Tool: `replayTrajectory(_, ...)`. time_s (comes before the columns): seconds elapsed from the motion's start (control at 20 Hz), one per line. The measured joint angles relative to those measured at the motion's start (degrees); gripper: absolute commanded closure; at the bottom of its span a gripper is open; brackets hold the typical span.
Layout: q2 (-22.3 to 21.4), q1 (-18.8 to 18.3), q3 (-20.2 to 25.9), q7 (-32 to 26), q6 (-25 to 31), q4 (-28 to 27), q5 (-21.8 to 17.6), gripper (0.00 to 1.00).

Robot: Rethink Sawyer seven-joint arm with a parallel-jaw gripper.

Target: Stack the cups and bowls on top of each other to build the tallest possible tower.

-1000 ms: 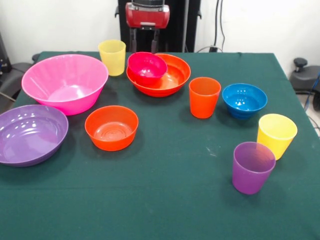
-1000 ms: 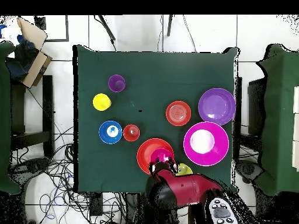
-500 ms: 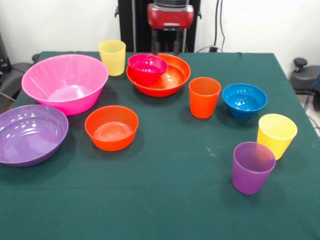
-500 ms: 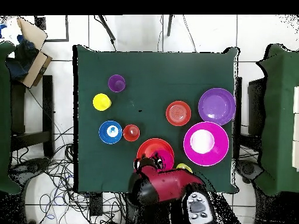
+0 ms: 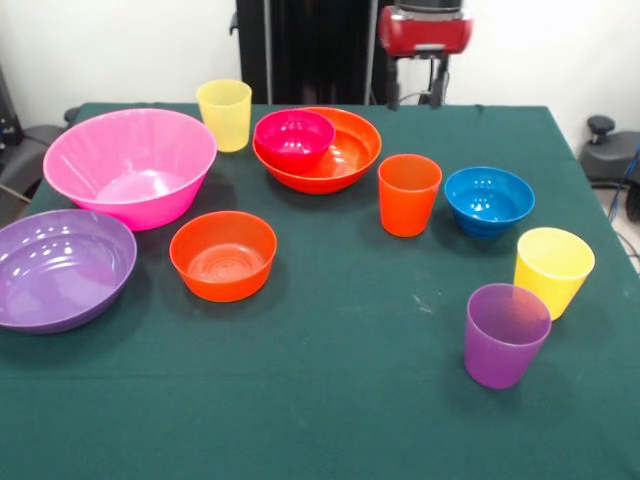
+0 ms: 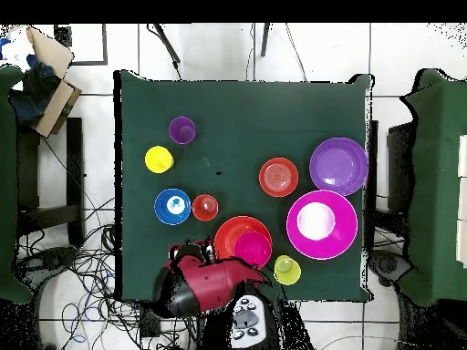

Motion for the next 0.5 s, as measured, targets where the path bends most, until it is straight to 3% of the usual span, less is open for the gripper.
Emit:
replayTrajectory(0.2, -0.9, 3.5, -0.1, 0.0, 3.0, -0.2, 3.8, 0.00)
replayTrajectory(0.5, -0.2, 5.8, -0.5, 0.0, 3.5, -0.8, 5.8, 0.00)
